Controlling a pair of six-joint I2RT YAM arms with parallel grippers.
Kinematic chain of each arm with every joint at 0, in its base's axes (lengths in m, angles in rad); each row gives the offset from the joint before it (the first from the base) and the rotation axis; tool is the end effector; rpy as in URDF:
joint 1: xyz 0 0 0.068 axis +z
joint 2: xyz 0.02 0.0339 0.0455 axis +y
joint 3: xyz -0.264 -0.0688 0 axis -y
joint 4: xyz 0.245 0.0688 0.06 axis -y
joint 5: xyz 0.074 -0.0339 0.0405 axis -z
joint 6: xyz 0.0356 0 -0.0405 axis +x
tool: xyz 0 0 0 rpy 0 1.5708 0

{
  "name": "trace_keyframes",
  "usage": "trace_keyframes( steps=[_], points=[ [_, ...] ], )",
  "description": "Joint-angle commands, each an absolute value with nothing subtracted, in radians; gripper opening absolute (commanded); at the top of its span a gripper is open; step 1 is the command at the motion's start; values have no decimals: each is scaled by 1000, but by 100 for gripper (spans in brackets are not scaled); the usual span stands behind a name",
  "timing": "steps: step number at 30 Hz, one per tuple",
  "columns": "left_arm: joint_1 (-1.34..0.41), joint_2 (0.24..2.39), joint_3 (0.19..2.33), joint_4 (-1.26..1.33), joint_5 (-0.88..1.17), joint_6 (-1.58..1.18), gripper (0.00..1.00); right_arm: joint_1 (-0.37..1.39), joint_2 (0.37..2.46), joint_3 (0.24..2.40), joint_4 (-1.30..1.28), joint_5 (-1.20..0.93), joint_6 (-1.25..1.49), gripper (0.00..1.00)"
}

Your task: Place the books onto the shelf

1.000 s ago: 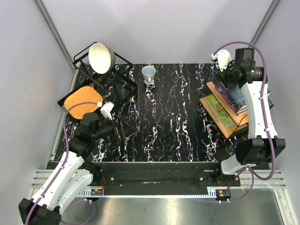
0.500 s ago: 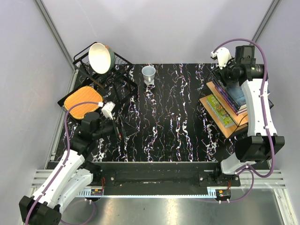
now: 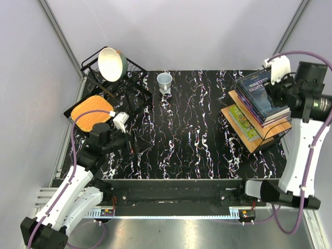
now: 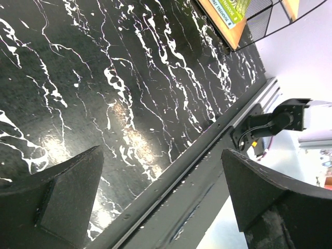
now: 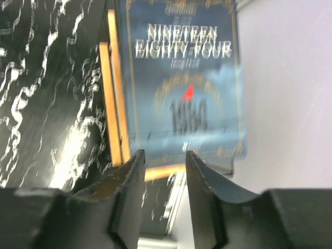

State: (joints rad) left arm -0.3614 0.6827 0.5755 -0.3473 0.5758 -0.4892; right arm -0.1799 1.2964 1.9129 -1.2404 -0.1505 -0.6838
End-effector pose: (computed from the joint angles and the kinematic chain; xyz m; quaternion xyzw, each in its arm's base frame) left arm 0.1414 -0.0742 0.2679 0.0981 0.8213 -0.4289 0.3632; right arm 0.2000 -0.0309 0.4944 -0.2544 0.8509 -0.1295 0.4409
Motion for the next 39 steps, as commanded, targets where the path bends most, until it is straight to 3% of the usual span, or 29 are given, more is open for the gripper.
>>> trace_keyframes(
  steps=[1,5,13,39],
  points=[
    [-356,690,615,-311,616,-425,99,-216,1232,1862,-1412,-152,-684,36],
    [-356,669,614,-308,621,-420,99,-248,1183,1755,-1460,-104,-681,29],
    [-357,637,598,-318,644,-414,99,-311,1241,1678,-1462,-110,-663,23],
    [-357,647,597,-322,624,-416,99,-353,1370,1766,-1430,-104,-667,25]
  ],
)
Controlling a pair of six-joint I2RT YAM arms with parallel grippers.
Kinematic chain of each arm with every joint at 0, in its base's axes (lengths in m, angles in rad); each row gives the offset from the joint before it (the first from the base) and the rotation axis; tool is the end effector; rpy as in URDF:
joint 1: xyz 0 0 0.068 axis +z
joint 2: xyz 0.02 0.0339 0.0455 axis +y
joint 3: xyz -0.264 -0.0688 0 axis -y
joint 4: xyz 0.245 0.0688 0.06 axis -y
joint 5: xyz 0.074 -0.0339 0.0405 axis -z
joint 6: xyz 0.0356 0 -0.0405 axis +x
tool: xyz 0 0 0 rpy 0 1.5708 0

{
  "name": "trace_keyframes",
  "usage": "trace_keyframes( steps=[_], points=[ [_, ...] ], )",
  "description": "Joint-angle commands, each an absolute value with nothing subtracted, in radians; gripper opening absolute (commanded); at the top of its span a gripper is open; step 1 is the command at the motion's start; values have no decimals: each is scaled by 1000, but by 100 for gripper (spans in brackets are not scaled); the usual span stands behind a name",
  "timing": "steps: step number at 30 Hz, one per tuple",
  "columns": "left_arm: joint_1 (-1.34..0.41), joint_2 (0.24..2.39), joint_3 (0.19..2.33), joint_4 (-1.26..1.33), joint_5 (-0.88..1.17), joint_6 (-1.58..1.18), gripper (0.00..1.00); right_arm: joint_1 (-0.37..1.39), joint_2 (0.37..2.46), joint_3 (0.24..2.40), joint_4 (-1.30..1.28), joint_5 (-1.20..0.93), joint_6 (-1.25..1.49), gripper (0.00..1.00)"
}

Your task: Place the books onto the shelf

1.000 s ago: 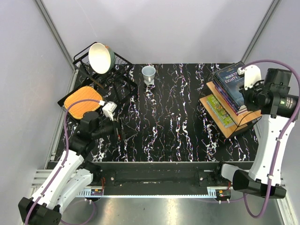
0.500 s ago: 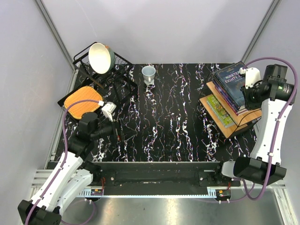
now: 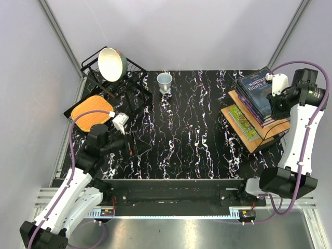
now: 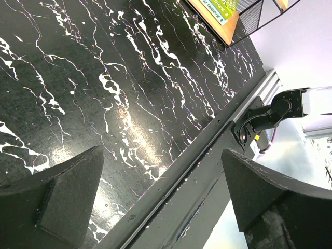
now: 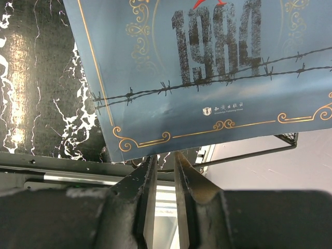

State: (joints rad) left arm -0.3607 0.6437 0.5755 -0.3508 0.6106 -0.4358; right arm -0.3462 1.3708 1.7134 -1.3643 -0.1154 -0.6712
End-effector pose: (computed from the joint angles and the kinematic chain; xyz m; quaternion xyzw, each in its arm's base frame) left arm 0.1346 -0.0726 0.2731 0.1335 0.8055 -0.4338 0.3810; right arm 0.2227 -0.0760 0.4178 -0.1709 0.9458 -0.0833 0.2634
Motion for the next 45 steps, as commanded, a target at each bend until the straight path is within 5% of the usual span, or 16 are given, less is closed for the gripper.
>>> trace_keyframes(
  steps=[1,10,18,20,29,31,33,45],
  points=[
    [-357,646,597,-324,621,-414,99,-353,1370,1769,-1430,-106,-667,25],
    [-345,627,600,-307,647,-411,99,-353,1279,1835,-1522,-146,-707,29],
    [-345,583,672,-371,646,-460,99,-353,1210,1879,-1520,-538,-689,34],
    [-345,563,727,-450,617,-469,99,-353,1187,1849,-1462,-670,-666,46],
    [-345,471,939,-673,491,-482,99,-353,1124,1737,-1112,-1075,-385,67],
    [-345,472,1001,-709,476,-471,99,-353,1121,1717,-1031,-1147,-297,81],
    [-345,474,1038,-750,453,-465,99,-353,1120,1694,-985,-1169,-243,99],
    [-344,463,1236,-834,312,-373,99,-353,990,1572,-689,-838,41,100]
  ],
)
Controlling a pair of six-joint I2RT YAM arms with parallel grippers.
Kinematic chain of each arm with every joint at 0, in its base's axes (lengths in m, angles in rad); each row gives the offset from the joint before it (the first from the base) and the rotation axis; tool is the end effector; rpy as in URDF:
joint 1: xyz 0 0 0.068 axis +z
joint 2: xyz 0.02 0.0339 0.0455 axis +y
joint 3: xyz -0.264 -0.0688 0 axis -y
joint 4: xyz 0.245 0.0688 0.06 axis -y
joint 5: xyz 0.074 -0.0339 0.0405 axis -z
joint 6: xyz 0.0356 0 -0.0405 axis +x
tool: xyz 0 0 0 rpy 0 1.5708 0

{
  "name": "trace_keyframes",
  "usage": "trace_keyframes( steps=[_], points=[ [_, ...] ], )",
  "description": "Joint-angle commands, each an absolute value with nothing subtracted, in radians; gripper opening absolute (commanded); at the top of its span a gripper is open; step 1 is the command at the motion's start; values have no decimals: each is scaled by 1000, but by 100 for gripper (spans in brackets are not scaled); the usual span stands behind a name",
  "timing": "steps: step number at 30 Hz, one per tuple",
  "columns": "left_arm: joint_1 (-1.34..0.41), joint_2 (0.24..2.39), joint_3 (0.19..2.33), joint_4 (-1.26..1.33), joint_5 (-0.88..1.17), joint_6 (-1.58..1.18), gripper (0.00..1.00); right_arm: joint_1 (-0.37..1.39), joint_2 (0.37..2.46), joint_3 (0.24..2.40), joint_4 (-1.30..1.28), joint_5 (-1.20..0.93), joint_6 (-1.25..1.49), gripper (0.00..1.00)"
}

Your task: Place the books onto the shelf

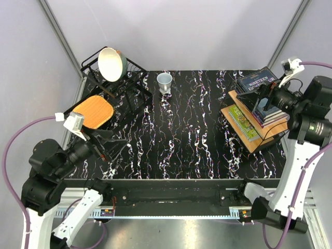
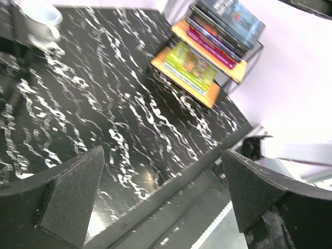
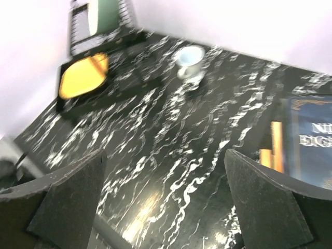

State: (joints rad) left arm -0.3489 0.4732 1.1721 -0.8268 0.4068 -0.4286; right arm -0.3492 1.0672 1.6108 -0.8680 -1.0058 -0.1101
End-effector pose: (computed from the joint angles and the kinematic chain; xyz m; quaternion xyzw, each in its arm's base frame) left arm 0.0326 -0.0268 0.4238 0.1040 0.7401 -0.3855 0.5411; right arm 0.1601 -0.0263 0.4931 -0.1944 0.7400 0.2647 0.5870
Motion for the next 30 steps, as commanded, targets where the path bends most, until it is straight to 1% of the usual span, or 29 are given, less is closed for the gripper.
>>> trace_keyframes(
  steps=[1,6,11,15,30],
  points=[
    [-344,460,1255,-836,298,-361,99,-353,954,1559,-648,-768,66,100],
    [-345,434,1307,-847,178,-337,99,-353,862,1486,-552,-646,112,100],
    [-345,416,1331,-851,107,-324,99,-353,861,1511,-586,-511,153,100],
    [-345,413,1342,-856,97,-308,99,-353,880,1540,-643,-391,130,100],
    [-345,410,1310,-857,75,-298,99,-353,894,1534,-686,-347,101,100]
  ],
)
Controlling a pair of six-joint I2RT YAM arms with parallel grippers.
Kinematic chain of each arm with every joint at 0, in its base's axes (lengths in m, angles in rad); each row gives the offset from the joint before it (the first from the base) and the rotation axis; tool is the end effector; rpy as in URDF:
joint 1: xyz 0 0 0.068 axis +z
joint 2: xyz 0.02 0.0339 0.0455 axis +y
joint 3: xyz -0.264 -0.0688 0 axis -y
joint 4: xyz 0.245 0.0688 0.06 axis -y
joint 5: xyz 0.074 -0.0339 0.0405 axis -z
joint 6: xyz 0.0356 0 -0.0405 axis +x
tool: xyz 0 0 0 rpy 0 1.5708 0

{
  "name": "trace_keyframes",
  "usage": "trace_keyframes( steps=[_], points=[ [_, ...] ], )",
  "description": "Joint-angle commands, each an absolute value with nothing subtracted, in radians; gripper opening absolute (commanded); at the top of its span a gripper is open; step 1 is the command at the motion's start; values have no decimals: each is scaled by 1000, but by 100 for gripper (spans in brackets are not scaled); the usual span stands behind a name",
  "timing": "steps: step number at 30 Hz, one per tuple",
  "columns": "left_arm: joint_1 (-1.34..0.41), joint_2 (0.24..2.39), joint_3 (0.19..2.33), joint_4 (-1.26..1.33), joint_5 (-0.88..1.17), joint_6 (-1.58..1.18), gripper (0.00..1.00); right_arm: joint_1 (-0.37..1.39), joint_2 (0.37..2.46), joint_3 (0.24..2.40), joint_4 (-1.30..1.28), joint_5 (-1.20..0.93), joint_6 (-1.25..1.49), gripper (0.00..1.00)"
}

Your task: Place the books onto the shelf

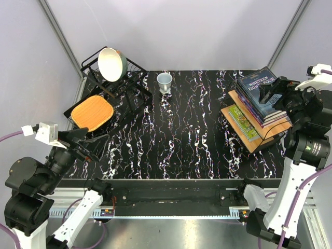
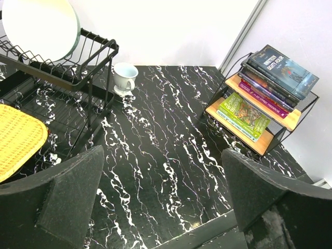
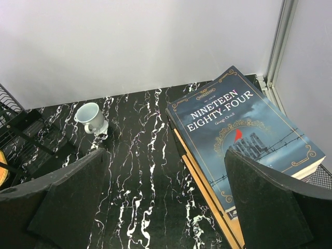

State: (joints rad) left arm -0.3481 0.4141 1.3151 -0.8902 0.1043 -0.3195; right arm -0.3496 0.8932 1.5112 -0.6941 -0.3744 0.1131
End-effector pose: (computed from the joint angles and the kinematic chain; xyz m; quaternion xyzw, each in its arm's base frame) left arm -0.0081 -0.0010 0.4502 0.0471 0.7017 -0.2672 0.6587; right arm 0.1231 -0.0310 0.5019 0.0421 0.7305 0.0568 0.6793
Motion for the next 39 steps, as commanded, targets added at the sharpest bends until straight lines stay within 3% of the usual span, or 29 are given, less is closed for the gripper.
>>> trace_keyframes(
  steps=[1,39],
  points=[
    [-345,410,1310,-857,75,-296,99,-353,891,1534,-686,-347,101,100],
    [-345,417,1276,-850,58,-275,99,-353,913,1543,-695,-308,75,100]
  ],
)
